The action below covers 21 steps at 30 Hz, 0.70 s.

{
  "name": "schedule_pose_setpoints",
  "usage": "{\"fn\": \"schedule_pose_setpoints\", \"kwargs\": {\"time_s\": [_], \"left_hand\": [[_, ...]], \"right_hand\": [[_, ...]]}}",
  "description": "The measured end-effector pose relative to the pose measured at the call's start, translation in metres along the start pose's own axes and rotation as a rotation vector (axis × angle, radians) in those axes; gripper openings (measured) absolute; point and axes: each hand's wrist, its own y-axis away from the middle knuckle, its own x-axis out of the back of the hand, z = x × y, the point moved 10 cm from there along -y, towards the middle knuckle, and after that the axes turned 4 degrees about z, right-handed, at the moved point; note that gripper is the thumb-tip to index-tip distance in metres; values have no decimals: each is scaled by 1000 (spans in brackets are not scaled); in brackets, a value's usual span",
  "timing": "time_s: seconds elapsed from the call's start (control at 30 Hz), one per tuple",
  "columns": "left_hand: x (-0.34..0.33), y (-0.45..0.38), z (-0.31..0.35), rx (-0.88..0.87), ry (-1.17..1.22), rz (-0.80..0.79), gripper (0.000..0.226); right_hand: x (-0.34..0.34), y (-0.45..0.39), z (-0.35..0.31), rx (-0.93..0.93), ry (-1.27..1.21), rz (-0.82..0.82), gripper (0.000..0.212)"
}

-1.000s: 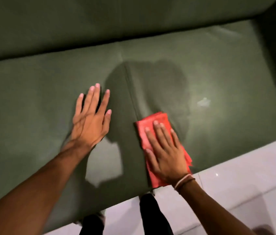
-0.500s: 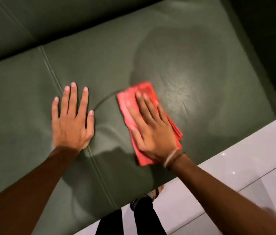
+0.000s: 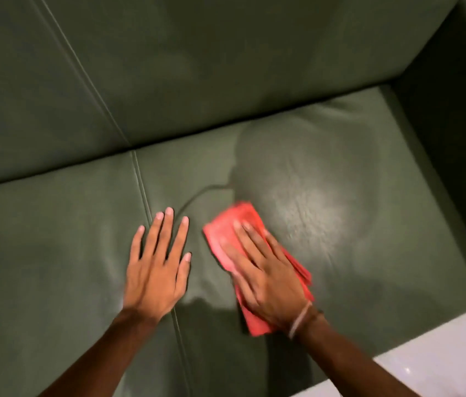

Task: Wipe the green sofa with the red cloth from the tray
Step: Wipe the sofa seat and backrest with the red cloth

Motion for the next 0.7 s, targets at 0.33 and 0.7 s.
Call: {"fn": "schedule_pose_setpoints", "kwargs": {"time_s": [0.33, 0.7], "left_hand": [[-12, 3, -3, -27, -19, -41, 72], [103, -105, -26, 57, 10, 169, 58]], "right_hand": [[29, -161, 118, -662, -35, 199, 63], [59, -63, 126, -290, -523, 293, 60]]}}
